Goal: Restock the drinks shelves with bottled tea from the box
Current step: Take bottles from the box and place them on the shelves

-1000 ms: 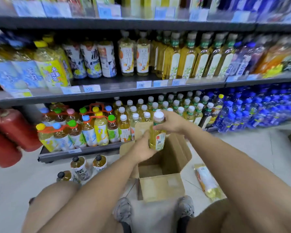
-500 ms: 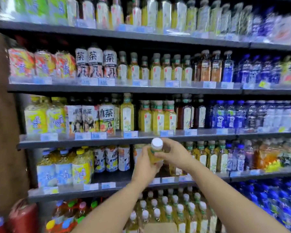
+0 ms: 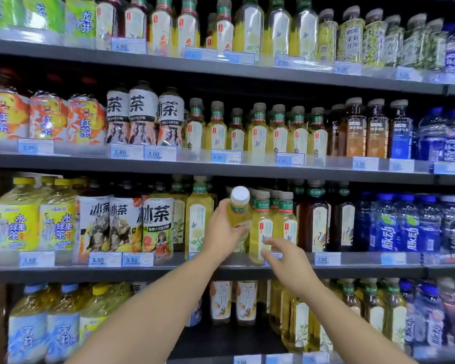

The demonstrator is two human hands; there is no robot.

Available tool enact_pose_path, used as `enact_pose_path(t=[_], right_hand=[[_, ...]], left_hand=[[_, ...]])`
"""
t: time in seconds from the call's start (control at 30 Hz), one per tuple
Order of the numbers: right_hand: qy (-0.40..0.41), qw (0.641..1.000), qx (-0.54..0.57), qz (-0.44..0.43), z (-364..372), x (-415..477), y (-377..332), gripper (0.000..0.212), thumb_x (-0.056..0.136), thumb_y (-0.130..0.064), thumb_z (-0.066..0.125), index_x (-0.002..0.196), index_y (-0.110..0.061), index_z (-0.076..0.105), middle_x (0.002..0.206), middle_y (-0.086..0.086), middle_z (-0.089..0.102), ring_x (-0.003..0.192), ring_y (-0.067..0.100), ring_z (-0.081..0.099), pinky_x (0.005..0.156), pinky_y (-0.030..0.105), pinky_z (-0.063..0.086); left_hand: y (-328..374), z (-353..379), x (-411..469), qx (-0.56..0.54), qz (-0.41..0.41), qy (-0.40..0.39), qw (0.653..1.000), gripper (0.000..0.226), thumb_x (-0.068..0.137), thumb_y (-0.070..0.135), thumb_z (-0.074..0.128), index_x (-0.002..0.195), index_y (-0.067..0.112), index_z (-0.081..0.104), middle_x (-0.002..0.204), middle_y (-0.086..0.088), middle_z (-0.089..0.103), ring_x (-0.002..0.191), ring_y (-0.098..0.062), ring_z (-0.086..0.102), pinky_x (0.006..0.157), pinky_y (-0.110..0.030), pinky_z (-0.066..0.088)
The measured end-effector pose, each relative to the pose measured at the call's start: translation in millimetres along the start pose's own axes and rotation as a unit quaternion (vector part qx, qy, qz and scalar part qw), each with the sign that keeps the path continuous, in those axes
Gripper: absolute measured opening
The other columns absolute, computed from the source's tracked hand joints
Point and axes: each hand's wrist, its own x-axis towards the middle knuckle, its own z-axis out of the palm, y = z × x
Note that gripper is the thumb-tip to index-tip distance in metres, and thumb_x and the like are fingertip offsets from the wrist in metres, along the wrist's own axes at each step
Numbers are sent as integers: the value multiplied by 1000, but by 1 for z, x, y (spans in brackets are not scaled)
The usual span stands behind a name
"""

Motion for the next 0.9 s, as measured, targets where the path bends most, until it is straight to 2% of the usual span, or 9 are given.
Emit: enact_pose_path(t=[0.2,0.37,0.43,0.53,0.6,0.67,0.77,0.83,0.9], right_hand=[[65,997,-16,-32,36,13,41,29,97,-43,54,123,-31,61,121,-18,60,110,-3,51,96,20,41],[81,996,-20,-41,56,1,59,23,98,-35,55,116,-25,66,116,-16,60,111,2,54,95,25,47],[90,994,-24,-51,58,-2,58,22,98,-32,56,115,-23,68,117,-15,59,114,3,53,99,28,47],[90,994,-42,-55,58,-4,54,22,99,-30,56,114,-20,68,113,-12,60,113,5,53,100,25,43],[82,994,-48,-46,59,-8,51,22,99,-30,55,115,-21,67,112,-12,59,112,6,52,99,25,43],[75,995,-54,-42,59,-14,48,20,99,-31,55,114,-24,66,110,-13,58,110,5,52,98,23,43],[68,995,-65,-46,57,-24,43,20,99,-30,56,114,-24,66,110,-14,59,109,3,51,97,20,40],[60,995,-71,-42,54,-33,34,19,99,-29,56,114,-22,66,109,-12,60,108,6,52,96,22,42],[48,995,-74,-38,50,-40,23,19,99,-28,56,113,-21,66,109,-11,60,107,8,54,95,23,43]], left_hand=[[-19,27,42,48,-38,-64,996,57,75,43,82,117,32,45,104,10,66,93,-11,65,75,-29,49],[-36,37,38,109,-99,-97,984,64,80,49,78,127,13,52,117,-5,67,105,-25,64,90,-43,54],[-34,35,37,132,-115,-96,980,59,83,51,74,122,10,55,114,-7,67,104,-27,64,87,-41,54],[-24,34,27,190,-113,-93,971,44,90,44,70,105,4,61,94,-8,67,80,-24,65,65,-34,53],[-23,36,16,205,-117,-99,967,33,93,36,68,97,3,65,88,-9,69,75,-23,66,65,-35,56],[-27,34,2,207,-111,-101,967,27,95,29,66,104,4,67,97,-10,70,85,-23,68,75,-37,59],[-32,25,-21,205,-27,-67,976,36,98,22,62,130,7,59,127,-9,61,119,-24,56,101,-35,49],[-32,13,-37,199,18,-53,978,40,99,21,59,137,9,54,136,-6,55,129,-22,45,105,-36,44],[-31,-1,-50,211,21,-60,975,38,99,24,57,136,12,55,133,-5,55,126,-21,46,101,-38,47]])
